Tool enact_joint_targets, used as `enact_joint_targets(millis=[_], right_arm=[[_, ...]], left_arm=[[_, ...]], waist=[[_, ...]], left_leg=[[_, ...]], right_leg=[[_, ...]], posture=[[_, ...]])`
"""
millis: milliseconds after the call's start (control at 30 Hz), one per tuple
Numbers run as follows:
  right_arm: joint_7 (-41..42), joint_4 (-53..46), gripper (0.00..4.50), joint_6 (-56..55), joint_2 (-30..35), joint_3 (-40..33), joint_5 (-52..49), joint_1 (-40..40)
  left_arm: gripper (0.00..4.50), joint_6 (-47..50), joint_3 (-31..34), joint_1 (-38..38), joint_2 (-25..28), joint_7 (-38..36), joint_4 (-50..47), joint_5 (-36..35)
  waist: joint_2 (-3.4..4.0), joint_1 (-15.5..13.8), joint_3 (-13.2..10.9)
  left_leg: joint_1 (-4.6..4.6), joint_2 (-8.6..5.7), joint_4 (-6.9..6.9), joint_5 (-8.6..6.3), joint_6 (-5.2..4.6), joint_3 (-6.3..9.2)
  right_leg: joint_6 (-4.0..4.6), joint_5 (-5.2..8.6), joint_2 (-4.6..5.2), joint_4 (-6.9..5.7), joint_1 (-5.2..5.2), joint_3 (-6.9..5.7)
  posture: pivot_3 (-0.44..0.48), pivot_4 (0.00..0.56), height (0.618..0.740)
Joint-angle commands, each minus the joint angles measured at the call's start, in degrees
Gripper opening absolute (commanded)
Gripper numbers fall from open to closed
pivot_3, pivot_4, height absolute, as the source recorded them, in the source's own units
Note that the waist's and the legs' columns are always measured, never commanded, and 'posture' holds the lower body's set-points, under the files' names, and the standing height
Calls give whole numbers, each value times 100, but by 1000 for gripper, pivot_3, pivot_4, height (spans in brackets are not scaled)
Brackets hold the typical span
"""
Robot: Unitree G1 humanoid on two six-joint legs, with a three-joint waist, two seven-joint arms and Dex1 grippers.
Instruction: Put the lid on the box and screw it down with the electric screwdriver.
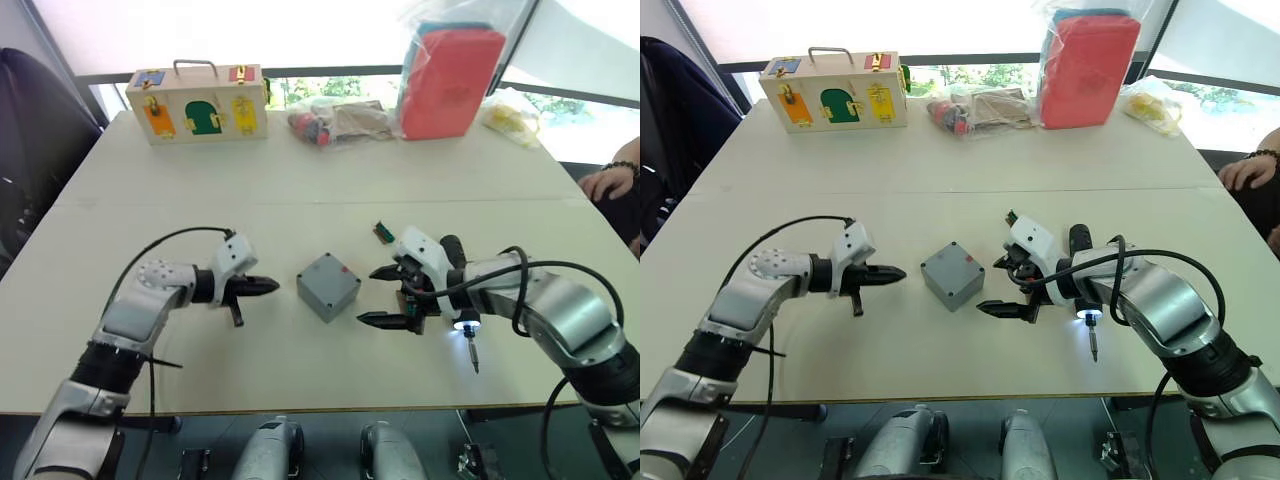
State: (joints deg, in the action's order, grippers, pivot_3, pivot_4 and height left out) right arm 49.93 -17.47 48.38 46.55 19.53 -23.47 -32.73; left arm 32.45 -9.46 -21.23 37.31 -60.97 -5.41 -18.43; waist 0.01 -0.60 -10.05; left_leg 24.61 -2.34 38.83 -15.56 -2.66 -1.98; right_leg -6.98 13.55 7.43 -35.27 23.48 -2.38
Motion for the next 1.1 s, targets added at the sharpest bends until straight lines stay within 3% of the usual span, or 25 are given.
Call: enact_joint_targets(millis=[33, 233, 833, 900, 1100], right_arm=[[357, 151, 4447, -490, -77, 247, 321, -136], [772, -133, 4447, -393, -142, 321, 192, -17], [484, -574, 4447, 197, -239, -14, 195, 360], [454, -643, 4447, 273, -185, -96, 174, 376], [578, -837, 4447, 730, 251, -1289, -471, 165]], left_arm=[[0, 337, 147, 39, -105, 302, -561, -202], [0, 293, -89, -185, -501, 660, -450, -28], [0, -147, -279, -748, -861, 546, 342, 277], [0, -75, -277, -690, -759, 443, 221, 233], [0, 495, 141, -304, 289, -197, -571, -264]], waist=[[0, -25, 0], [-1, -11, 0], [-1, -16, 0], [-1, -13, 0], [1, 1, -1]], left_leg=[[1, 0, 0, 4, 7, 2], [0, -5, 3, 7, 9, 3], [0, -4, 7, 13, 18, 4], [0, -4, 8, 13, 17, 4], [3, -2, 5, 11, 18, 5]], right_leg=[[0, 0, 0, 0, 0, -4], [-2, -1, -5, -3, -5, -6], [-2, -1, -20, -5, -7, -13], [-2, -1, -21, -5, -7, -12], [0, 0, -8, -3, -1, -7]], posture=[[0, 150, 740], [0, 150, 740], [0, 150, 740], [0, 150, 740], [0, 150, 740]])
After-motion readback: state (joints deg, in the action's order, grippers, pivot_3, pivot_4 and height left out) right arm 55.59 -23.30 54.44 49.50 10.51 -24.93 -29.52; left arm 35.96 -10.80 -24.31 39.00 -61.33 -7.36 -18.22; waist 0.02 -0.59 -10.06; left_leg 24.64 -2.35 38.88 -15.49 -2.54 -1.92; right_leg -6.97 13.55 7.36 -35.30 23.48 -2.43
